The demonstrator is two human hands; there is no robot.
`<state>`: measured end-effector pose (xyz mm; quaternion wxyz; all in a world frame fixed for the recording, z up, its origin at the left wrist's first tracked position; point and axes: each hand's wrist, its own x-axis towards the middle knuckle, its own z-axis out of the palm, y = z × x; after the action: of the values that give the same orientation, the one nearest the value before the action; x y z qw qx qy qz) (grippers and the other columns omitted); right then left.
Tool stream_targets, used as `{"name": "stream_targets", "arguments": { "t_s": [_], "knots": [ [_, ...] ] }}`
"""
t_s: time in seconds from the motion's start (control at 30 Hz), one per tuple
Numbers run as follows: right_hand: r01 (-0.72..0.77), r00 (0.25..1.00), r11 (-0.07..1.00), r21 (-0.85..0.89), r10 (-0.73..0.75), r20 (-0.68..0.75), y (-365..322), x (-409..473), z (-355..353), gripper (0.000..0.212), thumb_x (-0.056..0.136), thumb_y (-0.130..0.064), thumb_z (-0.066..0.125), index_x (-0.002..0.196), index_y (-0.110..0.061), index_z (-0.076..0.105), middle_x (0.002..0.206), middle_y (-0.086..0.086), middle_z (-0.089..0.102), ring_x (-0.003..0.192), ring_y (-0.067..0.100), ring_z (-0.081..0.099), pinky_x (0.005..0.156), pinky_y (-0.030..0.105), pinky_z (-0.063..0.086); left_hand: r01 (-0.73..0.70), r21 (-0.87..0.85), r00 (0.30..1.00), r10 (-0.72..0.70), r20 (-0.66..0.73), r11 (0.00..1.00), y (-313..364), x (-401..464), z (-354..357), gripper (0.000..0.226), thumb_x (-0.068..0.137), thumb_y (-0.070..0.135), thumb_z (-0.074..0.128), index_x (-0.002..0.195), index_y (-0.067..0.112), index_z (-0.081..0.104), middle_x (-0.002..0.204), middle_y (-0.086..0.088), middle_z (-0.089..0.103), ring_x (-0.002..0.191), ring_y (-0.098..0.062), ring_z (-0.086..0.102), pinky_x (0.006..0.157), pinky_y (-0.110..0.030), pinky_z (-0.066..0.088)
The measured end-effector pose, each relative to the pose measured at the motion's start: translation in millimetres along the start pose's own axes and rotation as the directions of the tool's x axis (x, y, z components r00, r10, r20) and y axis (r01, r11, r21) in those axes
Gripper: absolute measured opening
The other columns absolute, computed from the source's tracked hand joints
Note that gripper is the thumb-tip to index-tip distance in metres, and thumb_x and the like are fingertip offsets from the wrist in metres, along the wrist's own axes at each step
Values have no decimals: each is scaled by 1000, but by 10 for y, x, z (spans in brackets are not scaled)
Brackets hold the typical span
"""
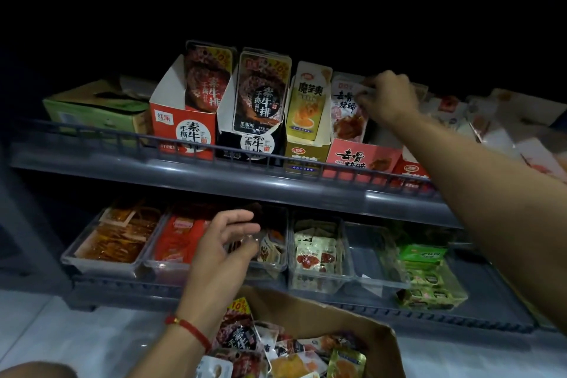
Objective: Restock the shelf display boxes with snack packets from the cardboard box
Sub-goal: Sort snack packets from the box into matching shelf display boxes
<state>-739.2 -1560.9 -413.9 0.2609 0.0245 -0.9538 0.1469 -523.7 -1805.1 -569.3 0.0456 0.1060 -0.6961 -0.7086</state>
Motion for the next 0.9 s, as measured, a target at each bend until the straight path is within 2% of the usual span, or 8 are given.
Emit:
{"name": "stream_targets", "arguments": {
  "t_s": [0.23, 0.43, 0.5, 0.6, 0.63, 0.7, 0.8, 0.9],
  "knots": [
    [1, 1000, 989, -151, -4, -22, 15, -31, 37, 29, 101, -24, 62, 122, -4, 65, 112, 19, 67, 102, 35, 64, 71, 33, 39, 21, 116, 998, -28, 56, 993, 40, -43, 39, 37, 95, 5, 64, 108, 39, 61, 108, 11, 72, 100, -1, 63, 72, -20, 42],
    [115, 983, 970, -212, -142, -113, 0, -79, -40, 36, 101, -26, 61, 131, -6, 58, 126, 22, 59, 111, 43, 60, 80, 44, 48, 32, 164, 996, -45, 75, 986, 29, -42, 24, 33, 95, 5, 63, 110, 34, 62, 106, 9, 72, 96, -5, 64, 70, -22, 44],
    [210, 952, 960, -187, -245, -185, -18, -177, -119, 37, 102, -29, 57, 134, -12, 54, 131, 16, 56, 109, 38, 60, 80, 42, 47, 61, 202, 991, -83, 101, 978, -21, -16, 8, 28, 95, 7, 65, 105, 33, 65, 102, 7, 73, 98, -9, 65, 76, -27, 49],
    [428, 871, 901, -66, -431, -233, -95, -653, -202, 26, 100, -25, 53, 122, -14, 57, 115, 8, 62, 86, 21, 59, 72, 33, 46, 87, 332, 970, -156, 185, 939, -188, 31, -19, 19, 93, 13, 68, 98, 31, 68, 99, 4, 74, 97, -13, 68, 84, -33, 55],
    [481, 863, 877, -10, -476, -169, -118, -898, -195, 21, 99, -25, 53, 118, -16, 58, 106, 6, 65, 79, 17, 58, 70, 32, 49, 83, 399, 957, -185, 223, 913, -264, 26, -24, 17, 93, 14, 68, 98, 31, 68, 99, 3, 73, 96, -14, 68, 83, -32, 55],
    [560, 814, 824, 83, -566, 130, -133, -1441, -113, 18, 98, -30, 48, 113, -23, 56, 89, 0, 68, 69, 14, 59, 64, 32, 53, 23, 556, 927, -225, 299, 831, -448, 0, -30, 16, 93, 18, 67, 100, 32, 66, 100, 6, 71, 94, -12, 68, 81, -30, 57],
    [605, 532, 782, 151, -538, 654, -64, -2251, 195, 29, 100, -37, 49, 128, -29, 47, 88, -5, 67, 71, 13, 63, 63, 29, 51, -9, 684, 870, -332, 365, 729, -723, -44, -22, 11, 92, 20, 67, 100, 28, 67, 92, 6, 72, 77, -10, 65, 71, -28, 55],
    [568, 279, 799, 197, -412, 867, 141, -2972, 689, 46, 101, -37, 53, 143, -24, 40, 115, 5, 67, 101, 26, 66, 78, 34, 53, 3, 734, 824, -417, 383, 679, -961, -105, 4, 7, 93, 19, 66, 96, 25, 68, 76, 6, 64, 57, -6, 53, 51, -17, 40]
  ]
}}
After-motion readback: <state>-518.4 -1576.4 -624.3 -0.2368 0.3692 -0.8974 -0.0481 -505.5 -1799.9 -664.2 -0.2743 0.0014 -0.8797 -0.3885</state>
